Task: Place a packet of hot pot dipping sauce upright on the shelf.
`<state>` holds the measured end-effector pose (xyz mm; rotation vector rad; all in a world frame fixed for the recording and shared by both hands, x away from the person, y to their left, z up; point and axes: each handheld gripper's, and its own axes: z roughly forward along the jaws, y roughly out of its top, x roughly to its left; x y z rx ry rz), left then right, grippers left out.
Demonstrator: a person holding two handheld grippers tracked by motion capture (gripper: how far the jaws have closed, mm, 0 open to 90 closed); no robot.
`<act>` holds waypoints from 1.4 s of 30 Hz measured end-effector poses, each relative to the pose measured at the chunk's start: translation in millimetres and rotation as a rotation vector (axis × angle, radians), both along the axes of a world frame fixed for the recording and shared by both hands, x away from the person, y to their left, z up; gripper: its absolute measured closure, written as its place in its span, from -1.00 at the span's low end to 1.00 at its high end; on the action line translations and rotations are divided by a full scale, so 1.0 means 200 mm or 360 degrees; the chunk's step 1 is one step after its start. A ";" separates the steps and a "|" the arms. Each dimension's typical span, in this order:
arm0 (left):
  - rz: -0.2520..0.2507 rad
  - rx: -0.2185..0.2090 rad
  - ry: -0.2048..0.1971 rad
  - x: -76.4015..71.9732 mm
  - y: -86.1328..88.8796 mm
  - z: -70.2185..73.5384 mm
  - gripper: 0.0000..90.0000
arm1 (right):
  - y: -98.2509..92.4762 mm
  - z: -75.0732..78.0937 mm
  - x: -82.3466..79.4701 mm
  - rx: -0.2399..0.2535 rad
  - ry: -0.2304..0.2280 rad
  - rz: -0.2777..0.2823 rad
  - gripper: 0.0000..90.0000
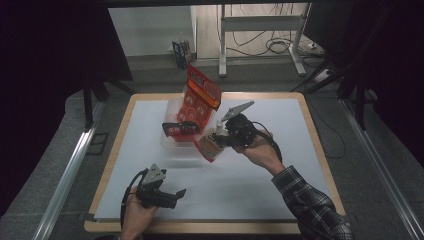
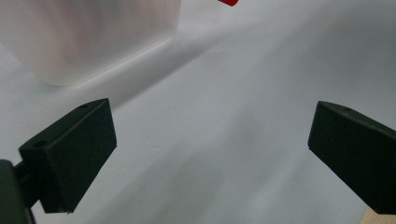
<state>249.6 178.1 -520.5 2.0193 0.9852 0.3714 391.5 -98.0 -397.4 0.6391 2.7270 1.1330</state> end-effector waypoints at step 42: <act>0.0040 -0.0058 0.0007 -0.01 0.07 0.01 -1.00 | 0.41 -0.01 0.10 0.0012 -0.0005 0.0183 0.95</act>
